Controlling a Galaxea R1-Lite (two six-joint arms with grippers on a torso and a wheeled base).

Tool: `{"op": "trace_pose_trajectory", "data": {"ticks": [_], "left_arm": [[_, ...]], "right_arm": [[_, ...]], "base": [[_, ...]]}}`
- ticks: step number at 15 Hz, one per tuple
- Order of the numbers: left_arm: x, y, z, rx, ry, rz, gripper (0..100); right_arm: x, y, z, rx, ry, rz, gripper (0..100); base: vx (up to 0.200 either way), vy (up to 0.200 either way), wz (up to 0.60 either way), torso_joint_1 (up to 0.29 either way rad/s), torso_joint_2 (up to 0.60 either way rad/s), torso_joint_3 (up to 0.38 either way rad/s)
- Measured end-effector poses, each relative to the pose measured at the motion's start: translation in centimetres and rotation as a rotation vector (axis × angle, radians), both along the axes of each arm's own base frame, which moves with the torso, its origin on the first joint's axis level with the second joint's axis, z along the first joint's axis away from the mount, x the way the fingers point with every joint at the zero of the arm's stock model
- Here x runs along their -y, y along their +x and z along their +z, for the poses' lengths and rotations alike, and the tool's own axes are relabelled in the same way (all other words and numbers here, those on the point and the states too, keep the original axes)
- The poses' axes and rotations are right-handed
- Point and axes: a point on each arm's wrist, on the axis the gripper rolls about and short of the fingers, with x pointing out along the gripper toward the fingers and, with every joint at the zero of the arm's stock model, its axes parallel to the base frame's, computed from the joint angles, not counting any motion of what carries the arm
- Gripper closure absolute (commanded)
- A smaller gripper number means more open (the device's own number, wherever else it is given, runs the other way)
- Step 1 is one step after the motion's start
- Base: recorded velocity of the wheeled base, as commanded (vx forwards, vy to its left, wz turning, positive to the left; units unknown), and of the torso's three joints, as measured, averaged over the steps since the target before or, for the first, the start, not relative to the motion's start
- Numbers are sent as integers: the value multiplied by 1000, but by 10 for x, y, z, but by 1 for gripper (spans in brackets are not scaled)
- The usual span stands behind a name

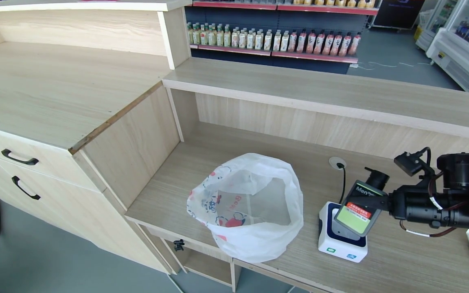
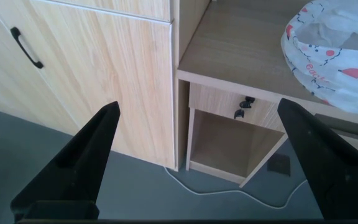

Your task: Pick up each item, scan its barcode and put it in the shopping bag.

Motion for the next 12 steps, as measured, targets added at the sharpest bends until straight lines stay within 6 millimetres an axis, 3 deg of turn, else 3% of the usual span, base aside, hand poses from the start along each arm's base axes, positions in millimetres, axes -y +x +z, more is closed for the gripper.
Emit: {"op": "trace_pose_trajectory", "data": {"ticks": [12], "left_arm": [[0, 0, 0, 0, 0, 0, 0]], "right_arm": [[-1, 18, -9, 65, -41, 35, 100]], "base": [[0, 0, 0, 0, 0, 0]]}}
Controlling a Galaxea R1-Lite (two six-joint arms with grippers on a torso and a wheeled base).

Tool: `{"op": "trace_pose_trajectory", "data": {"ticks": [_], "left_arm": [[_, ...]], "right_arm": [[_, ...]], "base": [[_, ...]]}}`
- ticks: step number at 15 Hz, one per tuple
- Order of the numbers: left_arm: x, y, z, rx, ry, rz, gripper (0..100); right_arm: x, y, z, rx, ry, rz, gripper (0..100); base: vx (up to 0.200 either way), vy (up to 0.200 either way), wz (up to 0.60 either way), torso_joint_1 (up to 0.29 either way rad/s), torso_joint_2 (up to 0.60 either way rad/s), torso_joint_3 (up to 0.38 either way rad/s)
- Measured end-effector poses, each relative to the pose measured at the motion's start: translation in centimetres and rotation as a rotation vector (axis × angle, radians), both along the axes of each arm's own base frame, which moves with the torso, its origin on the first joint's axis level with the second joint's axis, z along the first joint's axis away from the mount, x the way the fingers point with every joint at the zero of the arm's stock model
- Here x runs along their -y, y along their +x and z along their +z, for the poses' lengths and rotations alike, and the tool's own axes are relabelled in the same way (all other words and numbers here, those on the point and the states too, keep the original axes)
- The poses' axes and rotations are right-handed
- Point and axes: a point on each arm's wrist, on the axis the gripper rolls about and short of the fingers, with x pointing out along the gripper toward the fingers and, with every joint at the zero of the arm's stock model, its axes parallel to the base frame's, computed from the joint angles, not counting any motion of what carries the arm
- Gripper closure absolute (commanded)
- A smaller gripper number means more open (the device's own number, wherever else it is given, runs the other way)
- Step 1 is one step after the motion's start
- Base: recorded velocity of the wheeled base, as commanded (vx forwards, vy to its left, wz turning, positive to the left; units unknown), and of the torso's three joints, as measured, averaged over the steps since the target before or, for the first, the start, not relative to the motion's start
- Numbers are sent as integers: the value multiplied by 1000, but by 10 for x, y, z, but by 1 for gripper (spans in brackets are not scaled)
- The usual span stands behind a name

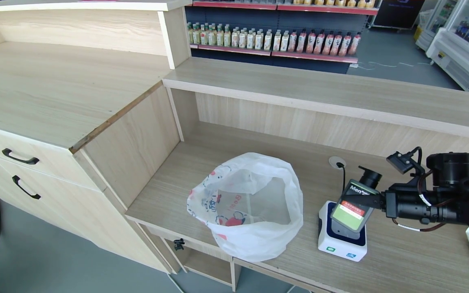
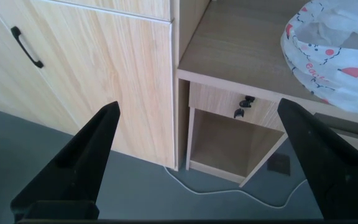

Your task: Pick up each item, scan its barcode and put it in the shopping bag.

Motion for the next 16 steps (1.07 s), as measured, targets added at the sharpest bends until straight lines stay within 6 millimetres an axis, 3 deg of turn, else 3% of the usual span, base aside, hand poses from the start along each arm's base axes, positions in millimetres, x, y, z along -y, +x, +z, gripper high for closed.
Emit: {"op": "trace_pose_trajectory", "data": {"ticks": [5, 8, 12, 14, 16], "left_arm": [[0, 0, 0, 0, 0, 0, 0], [0, 0, 0, 0, 0, 0, 0], [0, 0, 0, 0, 0, 0, 0], [0, 0, 0, 0, 0, 0, 0], [0, 0, 0, 0, 0, 0, 0]], "right_arm": [[-5, 0, 2, 9, -2, 14, 100], [-8, -16, 32, 150, -62, 2, 100], [-7, -66, 88, 473, -300, -190, 100], [-5, -99, 100, 473, -449, -389, 100], [-4, -129, 102, 451, -576, -470, 100]], "base": [[0, 0, 0, 0, 0, 0], [0, 0, 0, 0, 0, 0], [0, 0, 0, 0, 0, 0], [0, 0, 0, 0, 0, 0], [0, 0, 0, 0, 0, 0]]}}
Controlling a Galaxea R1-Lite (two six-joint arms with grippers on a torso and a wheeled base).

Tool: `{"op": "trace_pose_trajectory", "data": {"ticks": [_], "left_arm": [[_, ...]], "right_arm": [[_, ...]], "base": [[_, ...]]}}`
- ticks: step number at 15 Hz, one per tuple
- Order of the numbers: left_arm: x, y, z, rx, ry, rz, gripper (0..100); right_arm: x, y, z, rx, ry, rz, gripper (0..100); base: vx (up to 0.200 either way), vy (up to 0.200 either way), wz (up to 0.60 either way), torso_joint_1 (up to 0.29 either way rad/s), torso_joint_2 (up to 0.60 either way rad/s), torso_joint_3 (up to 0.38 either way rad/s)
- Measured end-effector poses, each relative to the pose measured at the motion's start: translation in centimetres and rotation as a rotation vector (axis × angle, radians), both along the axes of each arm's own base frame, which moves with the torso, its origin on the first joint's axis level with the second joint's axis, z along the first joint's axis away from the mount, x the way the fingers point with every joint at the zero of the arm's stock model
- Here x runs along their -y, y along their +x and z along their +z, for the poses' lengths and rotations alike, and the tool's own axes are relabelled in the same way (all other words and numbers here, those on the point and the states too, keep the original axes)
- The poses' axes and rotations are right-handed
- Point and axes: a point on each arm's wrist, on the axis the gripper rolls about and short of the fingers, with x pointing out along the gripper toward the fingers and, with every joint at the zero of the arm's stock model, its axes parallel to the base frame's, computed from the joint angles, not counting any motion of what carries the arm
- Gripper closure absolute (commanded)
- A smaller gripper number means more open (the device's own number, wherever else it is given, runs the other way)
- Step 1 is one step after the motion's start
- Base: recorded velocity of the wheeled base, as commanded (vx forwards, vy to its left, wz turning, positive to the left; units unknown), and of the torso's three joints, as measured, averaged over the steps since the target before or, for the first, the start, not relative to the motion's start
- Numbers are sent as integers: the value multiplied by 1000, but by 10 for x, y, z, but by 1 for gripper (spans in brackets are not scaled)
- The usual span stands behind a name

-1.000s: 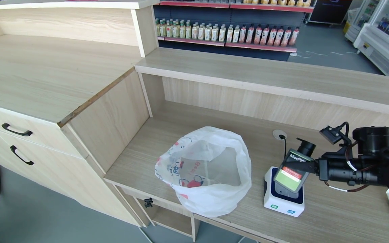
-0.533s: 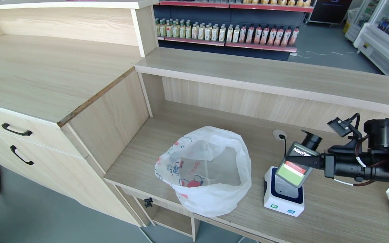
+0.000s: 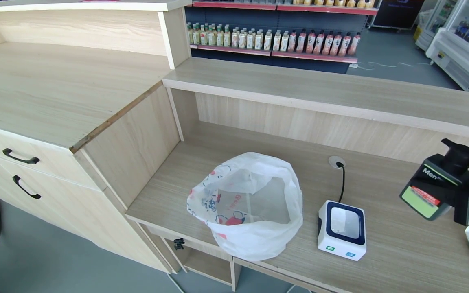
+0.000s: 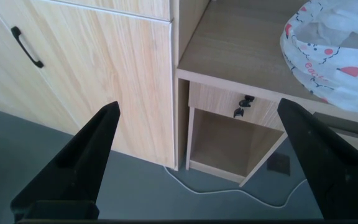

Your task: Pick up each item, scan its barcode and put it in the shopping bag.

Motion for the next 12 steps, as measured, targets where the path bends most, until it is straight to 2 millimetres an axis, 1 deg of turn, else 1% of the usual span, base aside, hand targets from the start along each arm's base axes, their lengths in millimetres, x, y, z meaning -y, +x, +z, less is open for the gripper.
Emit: {"op": "trace_pose_trajectory", "data": {"ticks": [2, 5, 9, 12], "left_arm": [[0, 0, 0, 0, 0, 0, 0], [0, 0, 0, 0, 0, 0, 0], [0, 0, 0, 0, 0, 0, 0], [0, 0, 0, 0, 0, 0, 0]], "right_arm": [[4, -25, 2, -5, -83, -102, 100], [10, -44, 11, 60, -185, -315, 100], [5, -55, 14, 101, -211, -323, 100], [-5, -58, 13, 96, -217, -258, 100]], "base": [[0, 0, 0, 0, 0, 0], [0, 0, 0, 0, 0, 0], [0, 0, 600, 4, 4, 1], [0, 0, 600, 7, 4, -1]]}}
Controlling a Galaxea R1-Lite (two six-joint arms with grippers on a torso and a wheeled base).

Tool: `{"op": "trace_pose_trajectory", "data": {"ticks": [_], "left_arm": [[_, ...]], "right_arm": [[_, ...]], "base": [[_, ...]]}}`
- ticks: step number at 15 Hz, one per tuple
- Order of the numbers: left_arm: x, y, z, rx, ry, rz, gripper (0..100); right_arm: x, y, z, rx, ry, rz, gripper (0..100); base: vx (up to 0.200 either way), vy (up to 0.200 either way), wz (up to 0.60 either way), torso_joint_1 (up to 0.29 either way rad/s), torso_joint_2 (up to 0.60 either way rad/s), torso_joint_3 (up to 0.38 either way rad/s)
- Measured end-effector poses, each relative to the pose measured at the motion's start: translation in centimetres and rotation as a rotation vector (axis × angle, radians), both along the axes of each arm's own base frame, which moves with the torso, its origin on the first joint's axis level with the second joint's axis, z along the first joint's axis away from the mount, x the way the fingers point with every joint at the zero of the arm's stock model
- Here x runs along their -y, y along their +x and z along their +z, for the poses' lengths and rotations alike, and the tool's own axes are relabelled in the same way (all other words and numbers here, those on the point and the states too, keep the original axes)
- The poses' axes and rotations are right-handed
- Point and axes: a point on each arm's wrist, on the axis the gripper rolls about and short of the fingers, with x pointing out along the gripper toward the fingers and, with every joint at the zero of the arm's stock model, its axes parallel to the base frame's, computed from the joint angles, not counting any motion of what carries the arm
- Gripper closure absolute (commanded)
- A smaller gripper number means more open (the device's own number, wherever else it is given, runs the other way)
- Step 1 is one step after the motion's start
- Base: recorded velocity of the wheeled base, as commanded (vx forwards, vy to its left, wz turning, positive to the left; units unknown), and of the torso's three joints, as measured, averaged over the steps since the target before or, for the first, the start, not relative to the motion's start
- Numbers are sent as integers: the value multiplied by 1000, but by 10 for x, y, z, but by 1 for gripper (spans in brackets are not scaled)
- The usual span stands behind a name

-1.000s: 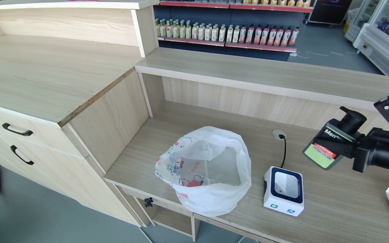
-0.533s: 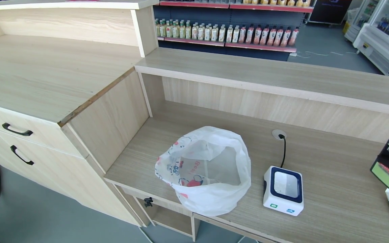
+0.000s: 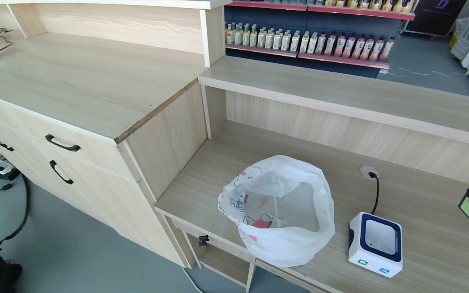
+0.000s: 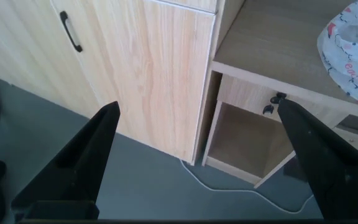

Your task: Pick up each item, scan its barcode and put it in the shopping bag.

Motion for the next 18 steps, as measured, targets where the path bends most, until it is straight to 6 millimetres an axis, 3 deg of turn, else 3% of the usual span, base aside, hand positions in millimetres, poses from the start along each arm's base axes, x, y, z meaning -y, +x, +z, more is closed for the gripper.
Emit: {"op": "trace_pose_trajectory", "data": {"ticks": [5, 9, 13, 18], "left_arm": [[0, 0, 0, 0, 0, 0, 0], [0, 0, 0, 0, 0, 1, 0], [0, 0, 0, 0, 0, 0, 0], [0, 0, 0, 0, 0, 0, 0]], "right_arm": [[-10, 10, -5, -49, 11, 69, 100], [-8, 61, -12, -4, 120, 3, 100], [-10, 105, -39, 38, 195, 54, 100], [-10, 132, -88, -95, 200, 62, 100]], "base": [[0, 0, 480, 0, 1, 4], [0, 0, 0, 0, 0, 0], [0, 0, 0, 0, 0, 0], [0, 0, 0, 0, 0, 0]]}}
